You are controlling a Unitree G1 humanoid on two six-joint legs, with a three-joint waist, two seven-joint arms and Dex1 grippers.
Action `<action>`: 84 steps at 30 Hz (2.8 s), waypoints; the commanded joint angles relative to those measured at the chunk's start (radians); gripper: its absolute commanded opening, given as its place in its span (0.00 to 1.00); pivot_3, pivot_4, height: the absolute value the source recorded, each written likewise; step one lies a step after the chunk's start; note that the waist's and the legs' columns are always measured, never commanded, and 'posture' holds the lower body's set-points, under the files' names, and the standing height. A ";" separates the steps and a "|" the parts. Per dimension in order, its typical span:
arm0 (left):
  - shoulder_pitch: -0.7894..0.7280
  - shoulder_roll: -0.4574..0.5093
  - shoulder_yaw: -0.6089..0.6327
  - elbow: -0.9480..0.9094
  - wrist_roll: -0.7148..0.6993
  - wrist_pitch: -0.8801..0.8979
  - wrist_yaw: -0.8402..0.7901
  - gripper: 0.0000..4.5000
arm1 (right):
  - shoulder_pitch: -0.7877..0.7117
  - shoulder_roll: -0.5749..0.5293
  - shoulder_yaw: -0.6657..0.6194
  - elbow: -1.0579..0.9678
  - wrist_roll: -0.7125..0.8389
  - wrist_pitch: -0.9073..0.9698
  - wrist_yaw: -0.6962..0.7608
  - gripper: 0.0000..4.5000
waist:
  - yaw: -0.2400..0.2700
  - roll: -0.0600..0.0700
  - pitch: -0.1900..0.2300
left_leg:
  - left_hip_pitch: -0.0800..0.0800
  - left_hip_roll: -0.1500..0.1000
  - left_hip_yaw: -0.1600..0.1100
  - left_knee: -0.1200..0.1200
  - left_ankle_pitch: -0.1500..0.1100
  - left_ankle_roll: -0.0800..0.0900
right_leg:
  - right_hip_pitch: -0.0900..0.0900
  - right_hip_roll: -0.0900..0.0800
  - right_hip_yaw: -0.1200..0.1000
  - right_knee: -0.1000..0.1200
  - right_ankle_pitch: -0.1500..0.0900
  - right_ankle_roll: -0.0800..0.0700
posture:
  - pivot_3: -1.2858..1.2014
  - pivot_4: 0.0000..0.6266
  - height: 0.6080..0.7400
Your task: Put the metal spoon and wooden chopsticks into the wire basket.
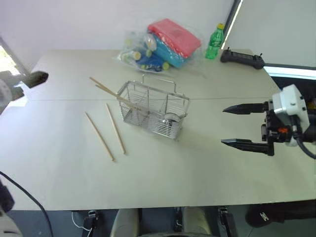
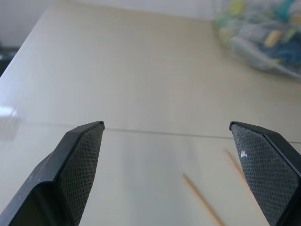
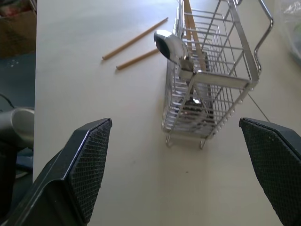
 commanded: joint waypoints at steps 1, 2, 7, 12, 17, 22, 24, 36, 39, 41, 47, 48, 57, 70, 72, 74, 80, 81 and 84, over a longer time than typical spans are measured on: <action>-0.070 -0.172 0.092 -0.048 0.128 0.097 0.272 1.00 | -0.013 0.028 0.002 -0.046 0.026 0.006 -0.061 0.99 | 0.015 -0.001 0.000 | 0.000 0.000 0.000 0.001 0.000 0.000 | 0.000 0.000 0.000 0.000 0.000 0.000 | 0.52 0.24 0.53; -0.091 -0.242 0.117 -0.072 0.162 0.130 0.335 1.00 | -0.015 0.035 0.009 -0.053 0.032 0.011 -0.077 0.99 | 0.017 -0.002 -0.001 | 0.000 0.000 0.000 0.001 0.000 0.000 | 0.001 0.000 0.000 0.000 0.000 0.000 | 0.52 0.24 0.53; -0.216 -0.536 0.211 -0.121 0.312 0.231 0.544 1.00 | -0.030 0.054 0.040 -0.090 0.065 0.040 -0.130 0.99 | 0.021 -0.013 0.000 | -0.001 -0.001 -0.001 0.002 0.001 -0.001 | 0.002 0.000 0.000 0.000 0.003 -0.003 | 0.52 0.24 0.53; -0.234 -0.683 0.207 -0.122 0.409 0.259 0.598 1.00 | -0.071 0.056 0.054 -0.099 0.109 0.078 -0.180 0.99 | 0.011 -0.013 0.000 | 0.000 -0.001 0.000 0.001 0.001 -0.001 | 0.002 0.000 0.000 -0.001 0.003 -0.002 | 0.52 0.24 0.53; -0.204 -0.752 0.203 -0.105 0.481 0.269 0.608 1.00 | -0.082 0.053 0.058 -0.108 0.124 0.097 -0.218 0.99 | 0.017 -0.013 0.000 | 0.000 0.000 -0.001 0.000 0.001 -0.002 | 0.001 0.001 0.000 0.000 0.003 -0.003 | 0.52 0.24 0.53; -0.206 -0.766 0.190 -0.006 0.507 0.205 0.581 1.00 | -0.072 0.061 0.042 -0.128 0.150 0.116 -0.266 0.99 | 0.019 -0.012 -0.001 | 0.000 -0.001 0.000 0.002 0.001 -0.002 | 0.002 0.000 0.000 -0.001 0.003 -0.002 | 0.52 0.24 0.53; -0.220 -0.766 0.182 0.040 0.509 0.172 0.572 1.00 | -0.061 0.062 0.036 -0.139 0.161 0.118 -0.280 0.99 | 0.020 -0.010 -0.002 | 0.000 -0.001 -0.001 0.001 0.001 -0.002 | 0.002 0.000 -0.001 0.000 0.002 -0.002 | 0.52 0.24 0.53; -0.290 -0.735 0.099 0.410 0.510 -0.085 0.549 1.00 | -0.006 0.072 0.003 -0.186 0.207 0.125 -0.363 0.99 | 0.023 -0.002 -0.007 | 0.001 -0.001 -0.002 0.002 0.001 -0.002 | 0.004 0.000 -0.001 0.000 0.001 0.000 | 0.52 0.24 0.53; -0.297 -0.734 0.109 0.464 0.501 -0.117 0.568 1.00 | -0.002 0.067 -0.004 -0.185 0.216 0.126 -0.372 0.99 | 0.023 0.001 -0.009 | 0.002 -0.001 -0.002 0.003 0.001 -0.002 | 0.004 0.000 -0.001 0.000 0.001 0.000 | 0.52 0.24 0.53; -0.301 -0.749 0.148 0.483 0.483 -0.129 0.597 0.95 | 0.002 0.063 -0.009 -0.187 0.221 0.126 -0.376 1.00 | 0.023 0.002 -0.009 | 0.002 -0.001 -0.002 0.003 0.001 -0.002 | 0.004 0.000 -0.001 0.000 0.001 0.000 | 0.52 0.24 0.53; -0.314 -0.799 0.262 0.484 0.439 -0.139 0.691 0.42 | 0.005 0.051 -0.024 -0.184 0.237 0.132 -0.376 1.00 | 0.035 0.005 -0.011 | 0.002 -0.001 -0.002 0.002 0.001 -0.002 | 0.005 -0.001 -0.001 0.000 0.001 0.000 | 0.52 0.24 0.53; -0.315 -0.804 0.271 0.483 0.433 -0.142 0.698 0.31 | 0.005 0.050 -0.025 -0.183 0.238 0.134 -0.377 1.00 | 0.040 0.006 -0.011 | 0.002 -0.001 -0.002 0.003 0.001 -0.002 | 0.005 -0.001 -0.001 -0.001 0.001 0.000 | 0.52 0.24 0.53; -0.325 -0.815 0.325 0.479 0.380 -0.144 0.760 0.01 | -0.016 0.040 -0.018 -0.170 0.249 0.136 -0.385 1.00 | 0.057 0.006 -0.011 | 0.001 -0.002 -0.002 0.002 0.001 -0.002 | 0.006 -0.002 -0.002 -0.003 0.001 0.000 | 0.52 0.24 0.53; -0.433 -0.529 0.146 0.576 0.364 -0.451 0.444 0.01 | -0.003 0.039 -0.024 -0.145 0.244 0.139 -0.372 1.00 | 0.043 -0.005 -0.005 | -0.001 -0.001 -0.002 0.001 0.001 -0.003 | 0.001 0.000 -0.003 -0.002 0.001 -0.001 | 0.52 0.24 0.53; -0.449 -0.452 0.062 0.606 0.391 -0.578 0.306 0.01 | 0.008 0.035 -0.033 -0.143 0.248 0.144 -0.369 1.00 | 0.035 -0.009 -0.003 | -0.005 0.000 -0.002 0.001 0.002 -0.003 | -0.003 0.001 -0.003 -0.002 0.003 -0.002 | 0.52 0.24 0.53; -0.485 -0.376 0.017 0.644 0.384 -0.689 0.156 0.01 | 0.018 0.033 -0.041 -0.148 0.253 0.152 -0.371 1.00 | 0.029 -0.009 -0.003 | -0.007 0.000 0.000 0.001 0.002 -0.003 | -0.004 0.000 -0.003 -0.002 0.004 -0.004 | 0.52 0.24 0.53; -0.629 -0.275 -0.075 0.668 0.345 -0.997 -0.186 0.01 | 0.053 0.041 -0.060 -0.162 0.254 0.161 -0.384 1.00 | 0.023 -0.009 -0.003 | -0.009 -0.001 0.000 -0.002 0.001 -0.003 | -0.004 0.000 -0.004 -0.008 0.004 -0.003 | 0.52 0.24 0.53; -0.660 -0.275 -0.085 0.665 0.336 -1.021 -0.223 0.01 | 0.056 0.044 -0.060 -0.166 0.256 0.162 -0.389 1.00 | 0.023 -0.009 -0.003 | -0.010 -0.001 -0.001 -0.002 0.001 -0.003 | -0.004 0.000 -0.004 -0.009 0.004 -0.003 | 0.52 0.24 0.53; -0.725 -0.310 -0.118 0.617 0.304 -1.041 -0.307 0.01 | 0.066 0.053 -0.067 -0.179 0.270 0.166 -0.408 1.00 | 0.020 -0.009 -0.003 | -0.013 -0.001 -0.001 0.000 0.001 -0.003 | -0.003 0.000 -0.005 -0.014 0.006 0.001 | 0.52 0.24 0.53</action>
